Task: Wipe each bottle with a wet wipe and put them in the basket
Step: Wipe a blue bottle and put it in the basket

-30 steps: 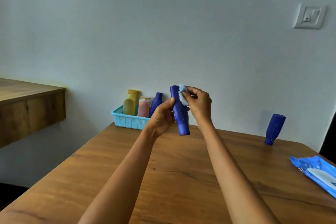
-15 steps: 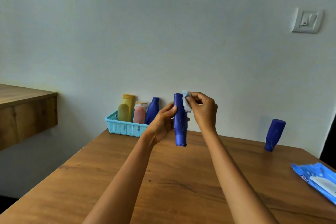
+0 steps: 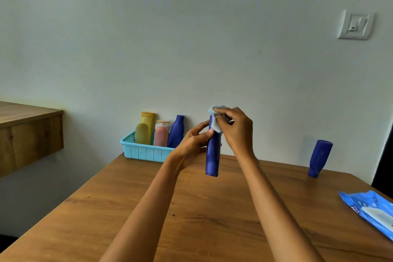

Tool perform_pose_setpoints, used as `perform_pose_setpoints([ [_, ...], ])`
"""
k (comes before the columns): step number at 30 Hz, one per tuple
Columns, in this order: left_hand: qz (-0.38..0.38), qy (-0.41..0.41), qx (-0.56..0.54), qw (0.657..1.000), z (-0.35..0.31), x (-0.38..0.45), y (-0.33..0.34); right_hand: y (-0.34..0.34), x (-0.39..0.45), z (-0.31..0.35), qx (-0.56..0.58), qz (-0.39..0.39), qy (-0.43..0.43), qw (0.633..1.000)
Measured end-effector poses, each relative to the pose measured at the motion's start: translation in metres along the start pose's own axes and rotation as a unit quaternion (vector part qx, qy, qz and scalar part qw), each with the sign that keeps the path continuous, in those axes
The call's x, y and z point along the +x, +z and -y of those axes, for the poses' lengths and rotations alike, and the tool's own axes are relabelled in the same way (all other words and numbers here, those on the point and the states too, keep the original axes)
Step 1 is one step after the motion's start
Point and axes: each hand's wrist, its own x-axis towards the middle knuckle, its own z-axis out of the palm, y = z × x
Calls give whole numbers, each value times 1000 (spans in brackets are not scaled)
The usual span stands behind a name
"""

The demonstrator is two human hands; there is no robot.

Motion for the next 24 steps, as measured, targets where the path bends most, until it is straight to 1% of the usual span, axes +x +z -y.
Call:
perform_pose_setpoints([
  [4,-30,39,-109,993,-4,1,-5,2,-1,2,36,71,6,997],
  [6,-39,44,-129,990,-4,0,-8,2,-3,-1,28,94,12,995],
  [8,-28,38,-128,991,-2,-2,-8,3,-4,-4,-7,71,20,997],
  [10,2,21,-128,992,-1,-4,-5,3,-4,-5,-28,16,33,999],
  [12,30,17,-129,991,-2,-4,-4,4,-5,-3,-33,-28,11,999],
  [13,33,22,-129,991,-3,-3,-4,5,-5,0,-30,-32,-11,999],
  [15,11,40,-137,990,-5,-3,-5,7,-7,6,-7,-4,-51,999],
  [17,-24,59,-160,985,-6,-3,-10,11,-9,11,25,53,-62,996],
  [20,-66,74,-186,978,-7,-6,-19,12,-8,8,34,143,-36,989],
  [21,-72,75,-187,977,-7,-6,-22,11,-9,5,35,160,-19,986],
  [22,-72,72,-186,977,-7,-7,-23,9,-9,2,34,161,-2,986],
  [24,-55,54,-164,983,-8,-7,-20,6,-10,-5,31,121,23,992],
])
